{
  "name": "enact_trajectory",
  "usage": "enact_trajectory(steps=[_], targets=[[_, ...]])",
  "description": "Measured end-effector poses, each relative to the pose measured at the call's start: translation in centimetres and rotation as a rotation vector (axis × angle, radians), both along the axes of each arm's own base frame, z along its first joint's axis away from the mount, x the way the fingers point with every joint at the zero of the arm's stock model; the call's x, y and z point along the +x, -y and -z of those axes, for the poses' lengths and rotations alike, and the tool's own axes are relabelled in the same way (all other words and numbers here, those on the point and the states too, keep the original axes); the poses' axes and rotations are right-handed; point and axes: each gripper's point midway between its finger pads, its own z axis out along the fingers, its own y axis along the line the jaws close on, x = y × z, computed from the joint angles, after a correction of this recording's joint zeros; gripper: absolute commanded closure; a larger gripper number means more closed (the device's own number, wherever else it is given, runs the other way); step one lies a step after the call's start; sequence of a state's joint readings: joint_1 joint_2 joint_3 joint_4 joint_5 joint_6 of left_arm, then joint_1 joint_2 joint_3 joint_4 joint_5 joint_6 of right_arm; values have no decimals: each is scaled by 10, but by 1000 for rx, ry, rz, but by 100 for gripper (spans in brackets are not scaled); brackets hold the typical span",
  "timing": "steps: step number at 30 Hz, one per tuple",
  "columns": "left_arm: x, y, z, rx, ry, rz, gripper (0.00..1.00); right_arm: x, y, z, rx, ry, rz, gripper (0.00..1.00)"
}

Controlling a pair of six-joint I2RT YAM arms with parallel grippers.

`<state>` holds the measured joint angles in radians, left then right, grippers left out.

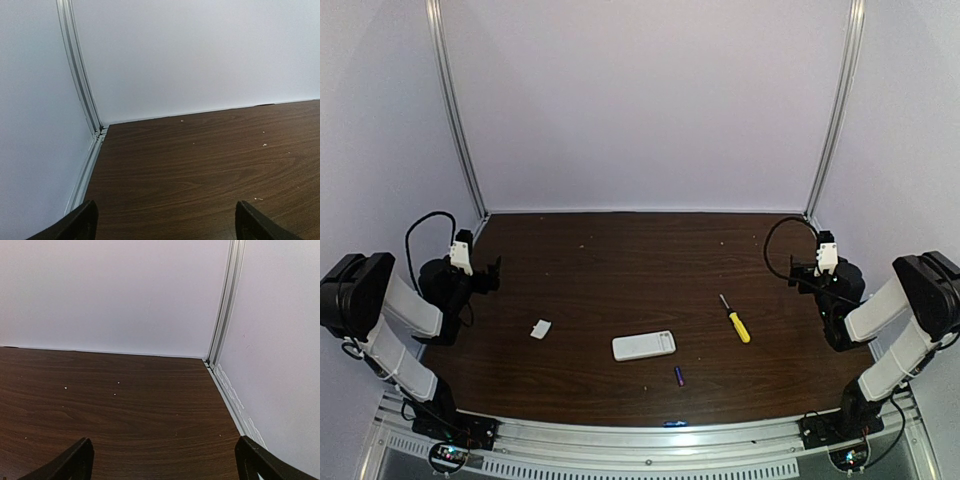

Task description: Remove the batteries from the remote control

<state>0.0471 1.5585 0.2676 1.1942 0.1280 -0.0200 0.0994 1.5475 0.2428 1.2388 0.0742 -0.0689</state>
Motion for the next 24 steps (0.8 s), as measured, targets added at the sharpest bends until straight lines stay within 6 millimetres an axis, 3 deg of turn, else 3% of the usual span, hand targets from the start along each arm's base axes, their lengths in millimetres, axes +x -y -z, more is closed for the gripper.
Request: enact_trajectory(steps=[24], targets=[[0, 0, 0, 0, 0, 3, 3, 0, 0, 0, 15, 1, 2, 0]])
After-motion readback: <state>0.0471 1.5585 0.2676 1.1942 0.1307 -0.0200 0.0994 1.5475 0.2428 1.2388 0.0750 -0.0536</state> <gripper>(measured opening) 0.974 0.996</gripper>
